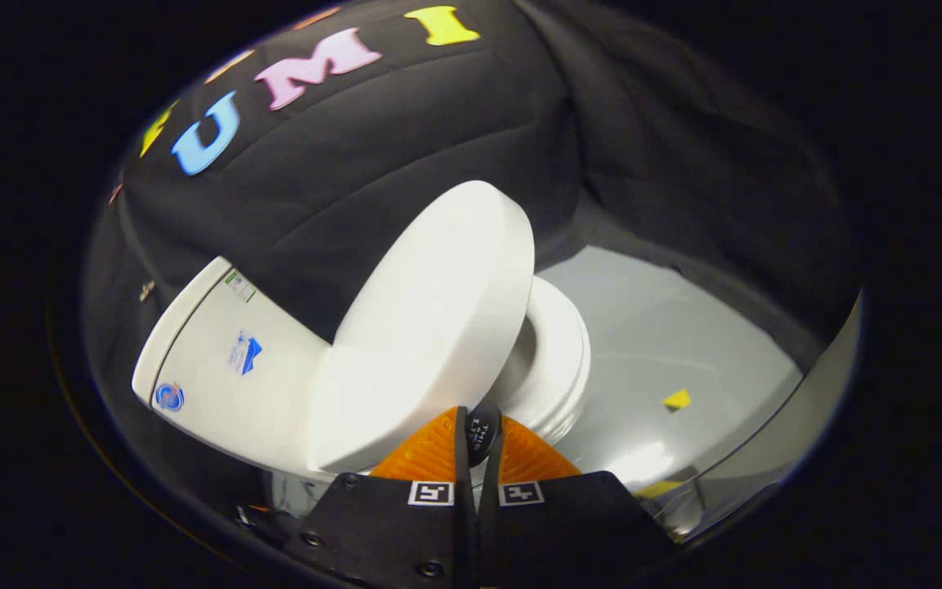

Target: Open the toilet lid.

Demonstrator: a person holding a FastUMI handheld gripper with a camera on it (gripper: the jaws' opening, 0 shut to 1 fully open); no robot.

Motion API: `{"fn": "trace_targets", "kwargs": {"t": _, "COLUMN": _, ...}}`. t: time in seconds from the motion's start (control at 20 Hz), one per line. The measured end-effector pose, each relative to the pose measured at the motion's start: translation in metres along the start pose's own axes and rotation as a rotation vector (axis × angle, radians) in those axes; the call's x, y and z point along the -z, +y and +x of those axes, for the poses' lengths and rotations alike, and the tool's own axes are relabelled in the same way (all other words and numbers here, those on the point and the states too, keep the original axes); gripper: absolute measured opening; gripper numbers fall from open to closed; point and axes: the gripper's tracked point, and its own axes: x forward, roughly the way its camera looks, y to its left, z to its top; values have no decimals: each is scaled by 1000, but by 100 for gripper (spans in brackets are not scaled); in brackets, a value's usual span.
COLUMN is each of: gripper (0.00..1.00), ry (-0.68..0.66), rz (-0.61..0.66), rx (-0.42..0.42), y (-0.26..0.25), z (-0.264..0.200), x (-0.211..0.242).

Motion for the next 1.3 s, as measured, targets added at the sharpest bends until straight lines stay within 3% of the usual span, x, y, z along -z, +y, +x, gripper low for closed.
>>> {"fn": "trace_targets", "kwargs": {"t": 0.2, "gripper": 5, "ry": -130, "rz": -277, "rx": 38, "y": 61, "z": -32, "x": -33}}
{"fn": "trace_targets", "kwargs": {"t": 0.4, "gripper": 5, "ry": -224, "rz": -416, "rx": 45, "y": 107, "z": -50, "x": -46}}
{"fn": "trace_targets", "kwargs": {"t": 0.6, "gripper": 5, "ry": -284, "rz": -474, "rx": -23, "y": 161, "z": -66, "x": -50}}
{"fn": "trace_targets", "kwargs": {"t": 0.9, "gripper": 5, "ry": -329, "rz": -464, "rx": -187, "y": 245, "z": -81, "x": -42}}
{"fn": "trace_targets", "kwargs": {"t": 1.3, "gripper": 5, "ry": -343, "rz": -487, "rx": -279, "y": 305, "z": -83, "x": -23}}
